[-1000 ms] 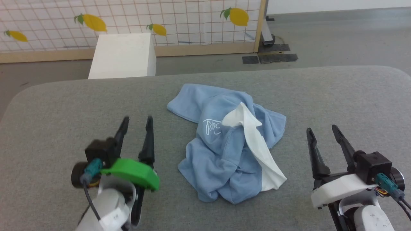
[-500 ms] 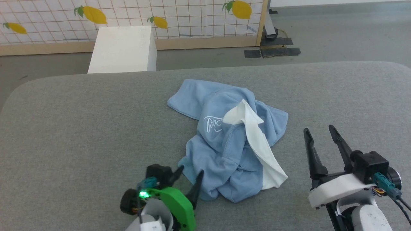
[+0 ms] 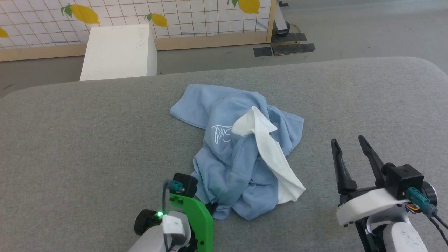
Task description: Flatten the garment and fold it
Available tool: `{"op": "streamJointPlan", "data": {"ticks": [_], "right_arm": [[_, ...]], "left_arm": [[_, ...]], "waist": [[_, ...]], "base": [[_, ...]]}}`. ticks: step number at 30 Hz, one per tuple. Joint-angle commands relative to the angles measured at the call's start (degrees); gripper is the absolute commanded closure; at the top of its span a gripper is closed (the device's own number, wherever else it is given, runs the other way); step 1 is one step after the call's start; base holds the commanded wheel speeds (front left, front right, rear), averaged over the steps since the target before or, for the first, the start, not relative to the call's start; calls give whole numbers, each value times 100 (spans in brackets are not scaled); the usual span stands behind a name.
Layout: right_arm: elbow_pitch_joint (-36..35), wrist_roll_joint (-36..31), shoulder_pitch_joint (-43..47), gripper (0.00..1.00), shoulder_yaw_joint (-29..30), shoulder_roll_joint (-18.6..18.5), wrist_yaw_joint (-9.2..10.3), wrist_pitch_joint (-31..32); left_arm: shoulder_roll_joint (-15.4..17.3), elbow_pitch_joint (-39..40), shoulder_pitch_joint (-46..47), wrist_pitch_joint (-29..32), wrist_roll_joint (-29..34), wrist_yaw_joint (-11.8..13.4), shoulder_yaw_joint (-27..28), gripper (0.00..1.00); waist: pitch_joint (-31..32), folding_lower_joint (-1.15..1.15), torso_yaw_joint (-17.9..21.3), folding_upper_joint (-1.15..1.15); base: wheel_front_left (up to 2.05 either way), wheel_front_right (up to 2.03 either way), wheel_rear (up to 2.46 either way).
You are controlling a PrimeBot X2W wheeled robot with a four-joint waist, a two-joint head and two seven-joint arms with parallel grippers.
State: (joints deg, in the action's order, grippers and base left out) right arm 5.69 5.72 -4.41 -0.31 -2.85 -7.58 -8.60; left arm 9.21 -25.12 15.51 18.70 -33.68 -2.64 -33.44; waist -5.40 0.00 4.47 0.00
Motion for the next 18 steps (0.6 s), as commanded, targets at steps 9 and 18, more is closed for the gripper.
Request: {"op": "streamJointPlan", "data": {"ticks": [9,18], "right_arm": [[-25,31,-8,0,98,-3,9,-21],[-8,-16,130,0,76,-3,9,233]], "left_arm": [[509,572,-510,-1714,-106,1183,1439,100],[977,1066,-1469,-2521,-224,2327,2711,100]], "waist": [[37,0,-230,0],[159,0,-557,0]], "base": [[0,0,0],[0,0,0]]}}
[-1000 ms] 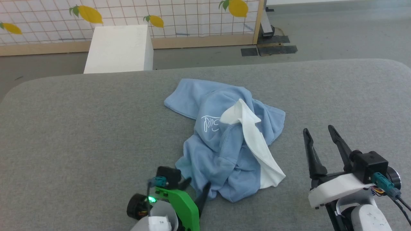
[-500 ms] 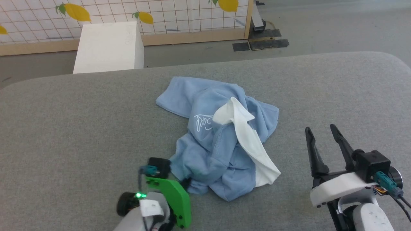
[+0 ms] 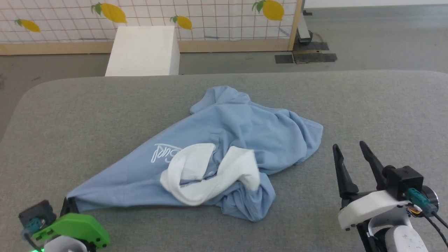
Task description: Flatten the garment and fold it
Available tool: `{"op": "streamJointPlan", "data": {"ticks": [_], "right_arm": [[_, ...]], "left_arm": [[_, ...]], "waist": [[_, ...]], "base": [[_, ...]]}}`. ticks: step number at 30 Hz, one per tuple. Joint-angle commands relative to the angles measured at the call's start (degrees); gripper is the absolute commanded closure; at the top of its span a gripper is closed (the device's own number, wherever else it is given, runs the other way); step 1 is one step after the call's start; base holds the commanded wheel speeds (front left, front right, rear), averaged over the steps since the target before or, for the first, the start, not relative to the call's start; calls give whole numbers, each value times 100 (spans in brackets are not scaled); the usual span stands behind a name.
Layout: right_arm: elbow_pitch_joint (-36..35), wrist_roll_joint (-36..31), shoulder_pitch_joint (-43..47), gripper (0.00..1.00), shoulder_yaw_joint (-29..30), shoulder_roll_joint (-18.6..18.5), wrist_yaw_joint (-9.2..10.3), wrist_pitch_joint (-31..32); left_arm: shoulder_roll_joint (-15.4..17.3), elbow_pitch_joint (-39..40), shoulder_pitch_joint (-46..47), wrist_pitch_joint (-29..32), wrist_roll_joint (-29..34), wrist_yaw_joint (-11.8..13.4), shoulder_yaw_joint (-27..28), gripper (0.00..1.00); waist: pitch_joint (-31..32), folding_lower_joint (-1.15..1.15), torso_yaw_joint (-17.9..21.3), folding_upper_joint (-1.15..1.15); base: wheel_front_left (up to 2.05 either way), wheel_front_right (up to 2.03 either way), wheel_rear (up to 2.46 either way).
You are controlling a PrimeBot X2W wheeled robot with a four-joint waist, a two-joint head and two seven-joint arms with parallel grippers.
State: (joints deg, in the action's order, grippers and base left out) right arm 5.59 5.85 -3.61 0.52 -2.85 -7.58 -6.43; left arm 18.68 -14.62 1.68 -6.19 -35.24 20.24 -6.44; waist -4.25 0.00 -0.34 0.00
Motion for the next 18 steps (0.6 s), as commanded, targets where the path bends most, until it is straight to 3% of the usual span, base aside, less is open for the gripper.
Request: {"op": "streamJointPlan", "data": {"ticks": [1,2,8,18], "right_arm": [[9,-26,66,0,-20,-3,9,71],[15,-28,84,0,-46,-3,9,138],[89,57,193,0,-419,-3,9,776],[369,406,46,0,-1327,-3,9,2092]], "left_arm": [[24,37,-148,-36,-83,81,42,73],[-4,75,-210,-42,-127,79,61,0],[-294,401,-263,-588,-224,-235,46,0],[-968,1206,10,-878,889,-924,174,0]], "waist": [[54,0,-106,0],[65,0,-137,0],[92,0,-312,0],[-182,0,-732,0]], "base": [[0,0,0],[0,0,0],[0,0,0],[0,0,0]]}}
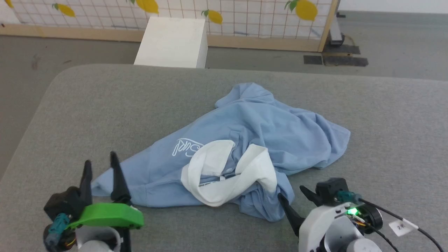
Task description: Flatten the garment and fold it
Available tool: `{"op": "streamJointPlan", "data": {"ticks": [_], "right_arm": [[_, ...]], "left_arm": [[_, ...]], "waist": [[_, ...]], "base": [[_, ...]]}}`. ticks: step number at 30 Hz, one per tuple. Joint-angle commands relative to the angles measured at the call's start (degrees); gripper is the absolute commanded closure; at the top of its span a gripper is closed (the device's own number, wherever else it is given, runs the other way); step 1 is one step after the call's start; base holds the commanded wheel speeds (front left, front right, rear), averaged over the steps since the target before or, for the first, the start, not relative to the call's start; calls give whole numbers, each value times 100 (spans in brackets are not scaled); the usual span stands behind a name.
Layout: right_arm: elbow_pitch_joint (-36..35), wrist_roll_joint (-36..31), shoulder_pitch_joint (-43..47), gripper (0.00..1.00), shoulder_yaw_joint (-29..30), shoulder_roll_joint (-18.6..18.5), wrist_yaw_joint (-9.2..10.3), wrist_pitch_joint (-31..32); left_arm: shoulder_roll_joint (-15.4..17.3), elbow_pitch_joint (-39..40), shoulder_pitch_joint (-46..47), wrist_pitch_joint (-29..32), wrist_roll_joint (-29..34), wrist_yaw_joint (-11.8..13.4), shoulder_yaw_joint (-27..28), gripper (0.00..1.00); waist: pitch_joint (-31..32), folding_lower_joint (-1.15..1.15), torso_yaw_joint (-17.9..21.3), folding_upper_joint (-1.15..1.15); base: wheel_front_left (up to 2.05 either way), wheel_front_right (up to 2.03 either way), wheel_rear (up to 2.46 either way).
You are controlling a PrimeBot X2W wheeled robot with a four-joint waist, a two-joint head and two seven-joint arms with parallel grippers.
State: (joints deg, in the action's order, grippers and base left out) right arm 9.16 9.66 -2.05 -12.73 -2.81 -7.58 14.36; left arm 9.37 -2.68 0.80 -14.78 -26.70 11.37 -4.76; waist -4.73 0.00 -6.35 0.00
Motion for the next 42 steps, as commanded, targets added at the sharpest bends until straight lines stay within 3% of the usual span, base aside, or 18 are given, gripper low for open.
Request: {"op": "streamJointPlan", "data": {"ticks": [1,6,7,8,9,12,18,24,27,31,37,38,39,42], "right_arm": [[68,44,-183,0,-29,-7,9,98],[509,219,-607,0,-198,-7,9,863],[579,264,-676,57,-198,-7,9,1026],[610,303,-718,84,-207,-7,9,1132],[616,383,-753,100,-191,-7,9,1210],[465,371,-812,100,57,-7,9,995],[-68,62,-837,100,830,-7,9,-202],[-791,-645,-733,100,2070,-7,9,-980],[-1007,-946,-536,100,2771,-7,9,-696],[-938,-978,-180,100,3500,-7,9,299],[-447,-568,95,100,3858,-7,9,1273],[-362,-476,107,66,3856,-7,9,1319],[-336,-430,104,2,3849,-7,9,1269],[-323,-215,63,0,3827,-7,9,822]], "left_arm": [[-130,40,129,-19,108,-114,30,0],[-457,-85,283,-20,389,-468,129,0],[-500,-126,305,-20,424,-531,163,0],[-527,-160,315,-21,448,-578,195,0],[-556,-204,325,-21,465,-629,234,0],[-603,-297,335,-21,511,-717,339,0],[-638,-377,322,-21,588,-779,520,0],[-646,-426,302,-21,647,-852,585,0],[-647,-467,307,-21,636,-860,537,0],[-648,-522,318,-21,612,-870,435,0],[-648,-654,365,-21,572,-950,287,0],[-648,-717,369,-21,571,-991,238,0],[-648,-765,377,-21,581,-1025,199,0],[-648,-926,411,31,566,-1176,23,0]], "waist": [[-180,0,-171,0],[-392,0,-316,0],[-409,0,-334,0],[-418,0,-345,0],[-428,0,-353,0],[-443,0,-344,0],[-383,0,-156,0],[-300,0,96,0],[-281,0,210,0],[-279,0,328,0],[-308,0,410,0],[-307,0,422,0],[-305,0,429,0],[-276,0,442,0]], "base": [[0,0,0],[0,0,0],[0,0,0],[0,0,0],[0,0,0],[0,0,0],[0,0,0],[0,0,0],[0,0,0],[0,0,0],[0,0,0],[0,0,0],[0,0,0],[0,0,0]]}}
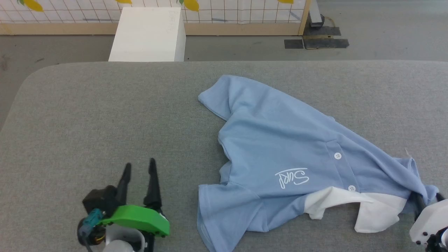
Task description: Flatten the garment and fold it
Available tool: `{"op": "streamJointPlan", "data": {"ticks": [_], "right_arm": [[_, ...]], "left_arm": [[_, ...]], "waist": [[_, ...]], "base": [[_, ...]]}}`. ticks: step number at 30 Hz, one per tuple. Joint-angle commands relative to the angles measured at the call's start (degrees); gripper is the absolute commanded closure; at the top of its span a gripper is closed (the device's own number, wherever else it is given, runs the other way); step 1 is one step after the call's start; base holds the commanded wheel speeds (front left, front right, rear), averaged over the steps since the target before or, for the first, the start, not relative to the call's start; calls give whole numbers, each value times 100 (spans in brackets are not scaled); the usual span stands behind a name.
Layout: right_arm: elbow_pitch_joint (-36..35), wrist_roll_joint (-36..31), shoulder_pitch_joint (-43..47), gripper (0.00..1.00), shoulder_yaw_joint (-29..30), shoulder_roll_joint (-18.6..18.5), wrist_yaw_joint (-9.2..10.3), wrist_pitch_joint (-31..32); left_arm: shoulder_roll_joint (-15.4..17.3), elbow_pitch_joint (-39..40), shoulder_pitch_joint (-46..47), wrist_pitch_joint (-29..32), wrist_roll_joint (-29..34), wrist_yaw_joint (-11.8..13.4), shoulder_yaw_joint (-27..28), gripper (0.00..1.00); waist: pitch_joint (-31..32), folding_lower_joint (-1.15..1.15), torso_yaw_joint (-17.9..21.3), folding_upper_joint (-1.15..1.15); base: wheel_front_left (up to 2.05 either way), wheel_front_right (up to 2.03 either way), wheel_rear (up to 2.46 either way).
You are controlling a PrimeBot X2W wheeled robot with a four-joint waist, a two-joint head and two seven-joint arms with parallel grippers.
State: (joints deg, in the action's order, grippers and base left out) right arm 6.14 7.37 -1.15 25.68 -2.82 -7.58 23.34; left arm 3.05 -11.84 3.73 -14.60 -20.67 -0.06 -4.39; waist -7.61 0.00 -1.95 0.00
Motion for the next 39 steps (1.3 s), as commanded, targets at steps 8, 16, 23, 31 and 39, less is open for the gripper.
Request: {"op": "streamJointPlan", "data": {"ticks": [8,16,23,31,39], "right_arm": [[-397,-246,133,0,-31,-6,9,-1542],[-464,-251,285,0,-30,-6,9,-1925],[-482,-124,345,0,-168,-6,9,-1938],[-484,26,341,0,-496,-6,9,-1922],[-492,81,329,0,-608,-6,9,-1945]], "left_arm": [[205,109,-74,1556,-293,-614,-976,0],[601,764,-740,3538,-381,-512,-1667,0],[559,1036,-1068,4447,-438,-181,-1902,0],[304,799,-894,4745,-651,-14,-1972,0],[181,615,-670,4350,-908,125,-1655,100]], "waist": [[157,0,-2,0],[303,0,36,0],[346,0,102,0],[220,0,285,0],[77,0,384,0]], "base": [[0,0,0],[0,0,0],[0,0,0],[0,0,0],[0,0,0]]}}
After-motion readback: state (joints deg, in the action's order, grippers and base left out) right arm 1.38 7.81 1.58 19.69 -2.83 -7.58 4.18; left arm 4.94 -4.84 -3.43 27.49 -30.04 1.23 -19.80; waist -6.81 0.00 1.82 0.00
